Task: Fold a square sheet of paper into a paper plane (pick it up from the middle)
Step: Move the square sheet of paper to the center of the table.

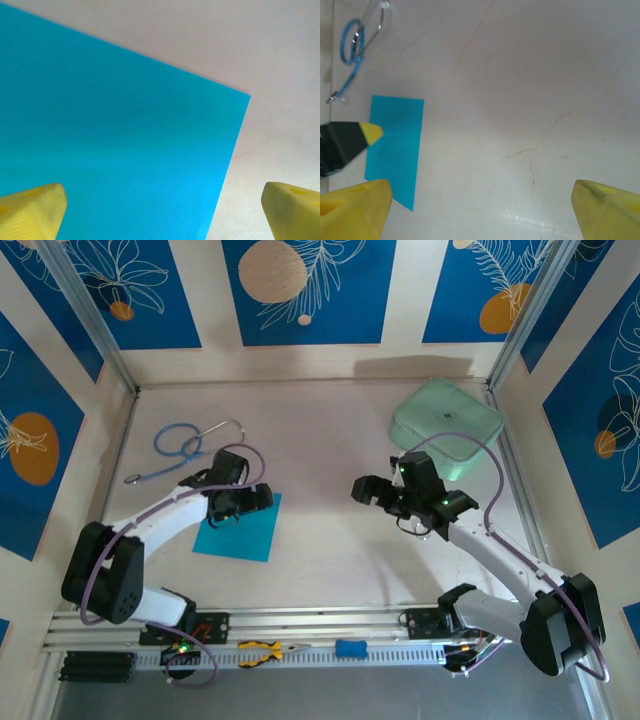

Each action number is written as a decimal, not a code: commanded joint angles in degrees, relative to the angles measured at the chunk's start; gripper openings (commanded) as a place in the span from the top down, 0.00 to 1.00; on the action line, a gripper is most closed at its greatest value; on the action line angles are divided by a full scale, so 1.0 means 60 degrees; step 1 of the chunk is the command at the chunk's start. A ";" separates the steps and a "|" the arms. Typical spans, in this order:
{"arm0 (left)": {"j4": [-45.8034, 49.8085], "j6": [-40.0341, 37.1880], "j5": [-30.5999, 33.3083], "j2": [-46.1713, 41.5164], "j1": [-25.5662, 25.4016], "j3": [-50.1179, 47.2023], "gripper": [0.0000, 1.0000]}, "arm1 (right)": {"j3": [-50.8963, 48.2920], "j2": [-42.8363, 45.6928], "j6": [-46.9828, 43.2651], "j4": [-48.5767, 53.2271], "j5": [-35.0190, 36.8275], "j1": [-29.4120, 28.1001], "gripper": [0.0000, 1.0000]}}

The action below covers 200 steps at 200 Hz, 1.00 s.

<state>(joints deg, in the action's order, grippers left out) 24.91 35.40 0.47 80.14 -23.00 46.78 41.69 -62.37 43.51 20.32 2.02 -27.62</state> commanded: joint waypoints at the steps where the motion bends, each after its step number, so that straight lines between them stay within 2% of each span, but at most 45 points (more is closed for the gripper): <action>1: 0.1012 -0.1409 0.0817 -0.0352 0.0160 0.0302 0.00 | 0.0068 -0.0168 -0.0274 0.0062 0.0713 -0.0533 0.09; 18: 0.0941 -0.1863 0.0143 -0.0298 0.0301 0.0257 0.00 | 0.0001 -0.0297 -0.0314 -0.0156 0.0753 -0.0944 0.10; 40: 0.0944 -0.2094 -0.0188 0.0083 0.0441 0.0280 0.00 | -0.0332 -0.0208 -0.0315 -0.0682 0.1188 -0.1570 0.12; 68: 0.1529 -0.2140 0.0044 0.0579 0.0494 0.0637 0.06 | -0.0556 -0.0094 -0.0154 -0.0737 0.0367 -0.1707 0.12; 95: 0.1801 -0.2019 0.0414 0.0402 0.0490 0.0545 0.08 | -0.0708 -0.0108 0.0029 -0.0784 -0.0248 -0.1822 0.12; 121: 0.1665 -0.2339 0.0412 0.0146 0.0490 0.0325 0.08 | -0.0543 -0.0091 0.0151 -0.0244 -0.0416 -0.1899 0.12; 141: 0.1636 -0.2842 0.0555 0.0220 0.0493 0.0354 0.08 | -0.0793 0.0049 0.0122 -0.0543 -0.0626 -0.1931 0.12; 161: 0.1718 -0.3072 0.0687 0.0591 0.0487 0.0405 0.09 | -0.1032 0.0030 -0.0021 -0.1076 -0.0710 -0.1918 0.12; 180: 0.1691 -0.3236 0.0076 0.0931 0.0494 0.0560 0.10 | -0.0619 -0.0204 -0.0372 -0.0842 -0.1000 -0.1965 0.12; 200: 0.1826 -0.3317 0.0394 0.1375 0.0492 0.0839 0.10 | -0.0503 -0.0362 -0.0488 -0.0909 -0.0892 -0.2062 0.12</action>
<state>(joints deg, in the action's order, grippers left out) 33.74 17.89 2.63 85.56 -20.51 49.30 36.80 -63.57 42.46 15.75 -1.76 -39.16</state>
